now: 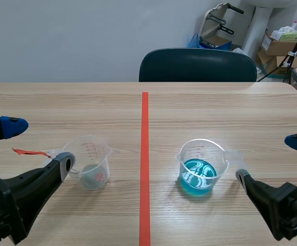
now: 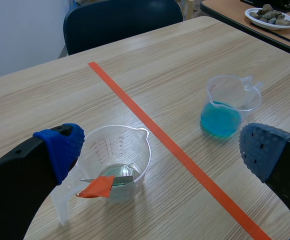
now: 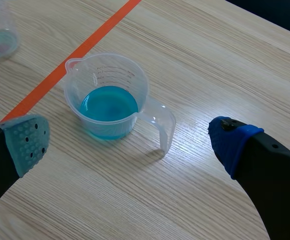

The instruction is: Do the redox reaction experiment

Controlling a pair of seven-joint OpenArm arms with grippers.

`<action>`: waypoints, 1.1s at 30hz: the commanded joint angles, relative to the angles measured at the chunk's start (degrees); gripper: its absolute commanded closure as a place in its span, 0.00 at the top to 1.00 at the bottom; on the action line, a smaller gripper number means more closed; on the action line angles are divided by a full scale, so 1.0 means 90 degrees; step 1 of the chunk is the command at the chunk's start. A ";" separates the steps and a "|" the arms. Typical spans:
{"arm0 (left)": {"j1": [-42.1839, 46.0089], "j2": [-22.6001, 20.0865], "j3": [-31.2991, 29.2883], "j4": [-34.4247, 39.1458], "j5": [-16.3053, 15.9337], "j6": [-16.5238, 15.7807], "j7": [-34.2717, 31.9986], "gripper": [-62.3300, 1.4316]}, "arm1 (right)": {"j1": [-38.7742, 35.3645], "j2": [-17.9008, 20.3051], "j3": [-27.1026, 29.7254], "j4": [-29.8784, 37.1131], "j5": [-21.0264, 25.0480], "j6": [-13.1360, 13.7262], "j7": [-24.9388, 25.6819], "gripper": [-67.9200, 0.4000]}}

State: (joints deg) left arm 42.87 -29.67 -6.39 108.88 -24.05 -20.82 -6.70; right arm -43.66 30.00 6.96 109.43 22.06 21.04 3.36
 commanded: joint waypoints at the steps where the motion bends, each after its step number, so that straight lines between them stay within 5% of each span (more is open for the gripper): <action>1: 0.0012 0.0032 -0.0029 0.0092 -0.0024 0.0010 -0.0087 1.00 | 0.0092 0.0049 0.0012 0.0097 0.0044 0.0022 0.0435 1.00; 18: 0.0512 0.0029 -0.0415 0.0202 -0.0056 0.0056 -0.0090 1.00 | 0.0619 0.0051 -0.0206 0.0097 -0.0170 0.0148 0.0452 1.00; 26: 0.1838 0.0046 -0.1392 0.0823 -0.0661 0.0245 0.0068 1.00 | 0.1290 0.0051 -0.0816 0.0097 -0.0602 0.0175 0.0454 1.00; 33: 0.2351 0.0884 -0.2225 0.1360 -0.0787 0.0245 0.0838 1.00 | 0.2135 0.0051 -0.1700 0.0097 -0.1027 0.0175 0.0452 1.00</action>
State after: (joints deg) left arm 64.20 -23.24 -26.20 120.36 -30.50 -18.50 1.28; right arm -25.61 30.02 -8.12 109.49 12.60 22.81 6.42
